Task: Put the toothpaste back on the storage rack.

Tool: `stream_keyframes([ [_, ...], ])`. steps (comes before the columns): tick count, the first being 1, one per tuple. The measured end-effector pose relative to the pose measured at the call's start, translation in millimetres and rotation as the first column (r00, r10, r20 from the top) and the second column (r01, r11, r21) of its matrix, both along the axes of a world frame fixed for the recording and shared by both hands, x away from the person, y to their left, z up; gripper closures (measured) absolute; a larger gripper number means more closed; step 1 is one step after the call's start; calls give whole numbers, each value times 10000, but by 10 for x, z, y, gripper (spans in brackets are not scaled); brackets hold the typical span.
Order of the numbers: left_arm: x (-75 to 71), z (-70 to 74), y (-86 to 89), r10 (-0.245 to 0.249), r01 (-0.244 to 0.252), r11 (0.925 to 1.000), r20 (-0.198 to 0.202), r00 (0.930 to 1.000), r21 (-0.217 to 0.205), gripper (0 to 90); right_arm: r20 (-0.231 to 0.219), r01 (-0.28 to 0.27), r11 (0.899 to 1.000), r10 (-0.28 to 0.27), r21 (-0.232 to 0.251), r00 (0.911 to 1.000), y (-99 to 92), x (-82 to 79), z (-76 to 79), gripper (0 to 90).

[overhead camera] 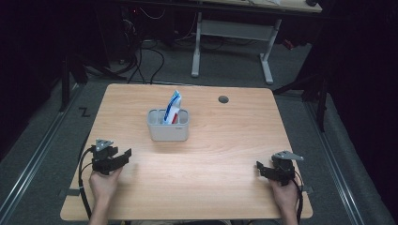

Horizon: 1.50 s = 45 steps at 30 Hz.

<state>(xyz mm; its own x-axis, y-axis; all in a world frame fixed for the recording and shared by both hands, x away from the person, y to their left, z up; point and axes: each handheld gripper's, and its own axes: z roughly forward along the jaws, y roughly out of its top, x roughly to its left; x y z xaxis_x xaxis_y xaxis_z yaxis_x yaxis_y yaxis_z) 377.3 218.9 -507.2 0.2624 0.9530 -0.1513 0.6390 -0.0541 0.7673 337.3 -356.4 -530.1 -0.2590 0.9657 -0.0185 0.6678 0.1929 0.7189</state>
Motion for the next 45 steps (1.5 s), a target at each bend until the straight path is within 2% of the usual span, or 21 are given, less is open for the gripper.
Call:
stream_keyframes([
  [4, 19, -51, -26, 21, -20, 9999, -8, 10000, 108, 412, -2, 1, 10000, -1, 1, 10000, 0, 0, 0, 280],
  [9, 38, -146, -52, -4, 8, 9984, -73, 10000, 572, 414, 1, 5, 10000, -5, 3, 10000, 0, 0, 0, 279],
  [12, 40, -174, -54, 42, -42, 9987, -12, 10000, 512, 418, -2, 2, 10000, -2, 4, 10000, 0, 0, 0, 280],
  [13, 52, -195, -54, 49, -47, 9996, -84, 10000, 294, 418, -2, 3, 10000, -3, 5, 10000, 0, 0, 0, 279],
  [16, 69, -230, -68, 41, -35, 9991, -152, 9999, 423, 421, 1, 2, 10000, -2, 4, 10000, 0, 0, 0, 280],
  [20, 85, -244, -72, 69, -65, 9992, -105, 9999, 386, 421, -1, 7, 10000, -7, 5, 10000, 0, 0, 0, 279],
  [26, 110, -288, -108, 139, -136, 9975, -51, 9999, 688, 418, 1, 30, 10000, -30, 25, 10000, 2, -2, 0, 279],
  [36, 101, -290, -106, 49, -43, 9976, -93, 9999, 691, 378, -2, 32, 10000, -32, 31, 10000, 2, -2, 0, 279],
  [41, 90, -292, -107, 223, -216, 9975, -87, 9997, 667, 367, -1, 68, 10000, -68, 38, 10000, 0, 1, 0, 279],
  [45, 52, -292, -100, 25, -17, 9972, -95, 10000, 750, 353, 5, 81, 10000, -81, 28, 10000, -2, 2, -1, 280],
])
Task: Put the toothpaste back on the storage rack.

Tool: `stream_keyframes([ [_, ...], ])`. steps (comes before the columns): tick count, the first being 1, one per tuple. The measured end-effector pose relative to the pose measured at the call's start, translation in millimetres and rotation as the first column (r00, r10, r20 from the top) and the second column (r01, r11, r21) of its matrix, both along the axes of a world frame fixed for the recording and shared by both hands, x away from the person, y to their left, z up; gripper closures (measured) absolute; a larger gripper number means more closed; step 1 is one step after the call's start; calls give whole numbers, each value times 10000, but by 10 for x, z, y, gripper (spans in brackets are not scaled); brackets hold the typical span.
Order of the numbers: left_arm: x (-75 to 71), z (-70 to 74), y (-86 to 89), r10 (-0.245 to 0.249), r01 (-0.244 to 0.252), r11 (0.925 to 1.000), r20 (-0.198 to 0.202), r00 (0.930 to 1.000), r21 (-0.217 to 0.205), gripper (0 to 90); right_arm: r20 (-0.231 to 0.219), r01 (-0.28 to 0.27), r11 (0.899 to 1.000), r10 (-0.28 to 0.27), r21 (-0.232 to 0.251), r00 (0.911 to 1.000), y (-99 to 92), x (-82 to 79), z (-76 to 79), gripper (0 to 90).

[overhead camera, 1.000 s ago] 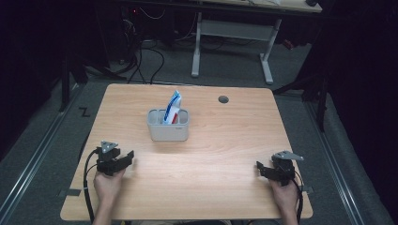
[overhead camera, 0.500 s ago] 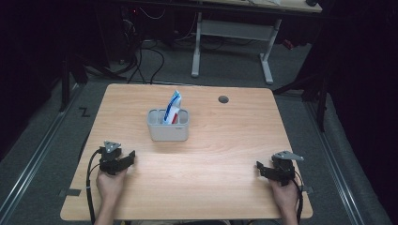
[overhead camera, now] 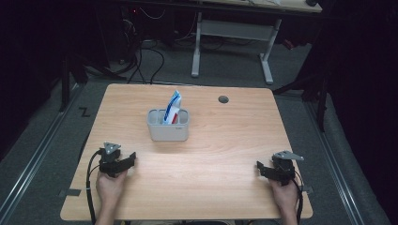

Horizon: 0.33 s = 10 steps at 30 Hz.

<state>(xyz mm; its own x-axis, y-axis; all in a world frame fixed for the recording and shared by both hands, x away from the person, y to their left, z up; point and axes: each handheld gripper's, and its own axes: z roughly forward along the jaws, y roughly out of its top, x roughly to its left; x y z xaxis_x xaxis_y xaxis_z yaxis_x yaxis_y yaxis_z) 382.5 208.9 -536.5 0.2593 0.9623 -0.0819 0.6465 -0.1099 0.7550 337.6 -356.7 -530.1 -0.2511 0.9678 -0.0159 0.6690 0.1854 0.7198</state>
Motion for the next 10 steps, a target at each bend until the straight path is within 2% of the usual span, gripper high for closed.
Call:
stream_keyframes([
  [3, -10, 0, -14, 10, -10, 9998, 8, 10000, 200, 356, -5, -10, 10000, 10, 8, 10000, 0, -1, 0, 279],
  [10, -15, 0, -31, 29, -29, 9995, 2, 10000, 310, 344, -9, -84, 10000, 84, -3, 10000, 2, -2, 0, 280],
])
